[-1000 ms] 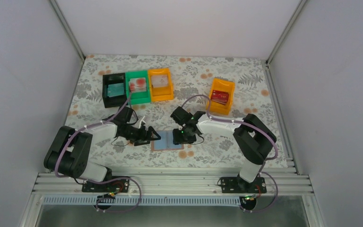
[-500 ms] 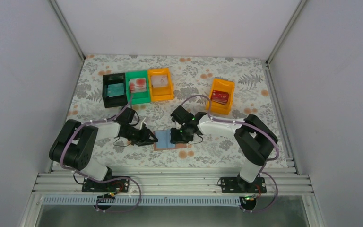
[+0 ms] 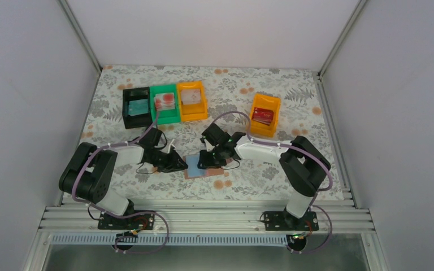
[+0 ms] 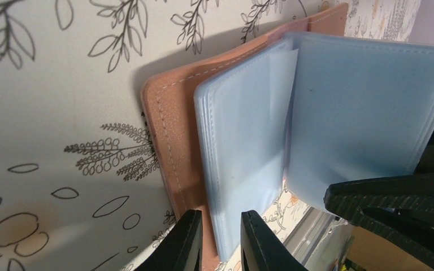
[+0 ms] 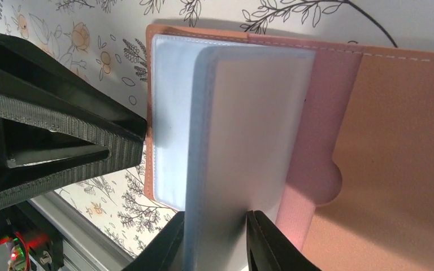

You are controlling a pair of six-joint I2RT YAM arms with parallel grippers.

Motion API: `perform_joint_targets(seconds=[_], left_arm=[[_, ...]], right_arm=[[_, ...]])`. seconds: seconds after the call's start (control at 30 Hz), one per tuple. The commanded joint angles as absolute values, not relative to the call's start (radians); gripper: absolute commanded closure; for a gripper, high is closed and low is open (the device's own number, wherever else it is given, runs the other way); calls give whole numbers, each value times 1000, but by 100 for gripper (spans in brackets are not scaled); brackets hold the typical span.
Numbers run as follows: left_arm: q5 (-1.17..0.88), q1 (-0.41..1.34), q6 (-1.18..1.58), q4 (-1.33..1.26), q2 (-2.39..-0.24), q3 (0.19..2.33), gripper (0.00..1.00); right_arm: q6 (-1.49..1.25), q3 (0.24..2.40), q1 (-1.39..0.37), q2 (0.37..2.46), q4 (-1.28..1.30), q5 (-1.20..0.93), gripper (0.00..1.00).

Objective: Take the credit cards out of the card holder

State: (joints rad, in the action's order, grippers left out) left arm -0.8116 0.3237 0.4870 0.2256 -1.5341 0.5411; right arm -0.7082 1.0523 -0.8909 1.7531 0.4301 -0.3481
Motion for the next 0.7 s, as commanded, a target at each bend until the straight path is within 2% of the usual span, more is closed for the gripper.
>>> perform_joint_targets(seconds=[0.0, 0.17, 0.27, 0.37, 0.4, 0.47, 0.53, 0.67], left_arm=[[-805, 329, 487, 212, -1539, 563, 83], [-802, 330, 485, 213, -1540, 566, 91], [-802, 329, 482, 216, -1538, 570, 97], [-807, 329, 467, 221, -1521, 583, 96], [-810, 329, 461, 223, -1509, 590, 89], [-815, 328, 450, 230, -1476, 601, 62], [-823, 325, 437, 241, -1432, 614, 39], [-888, 321, 401, 265, -1327, 639, 13]], right_arm=[[-705, 1091, -900, 1770, 445, -307, 75], [-707, 1120, -899, 1786, 495, -273, 95], [-681, 1140, -900, 1768, 486, -300, 96], [-677, 1127, -875, 1711, 468, -327, 96], [-679, 1112, -857, 1686, 455, -350, 96], [-672, 1079, -820, 1618, 410, -414, 96], [-647, 1062, -790, 1566, 387, -475, 96], [-583, 1077, -745, 1477, 423, -518, 96]])
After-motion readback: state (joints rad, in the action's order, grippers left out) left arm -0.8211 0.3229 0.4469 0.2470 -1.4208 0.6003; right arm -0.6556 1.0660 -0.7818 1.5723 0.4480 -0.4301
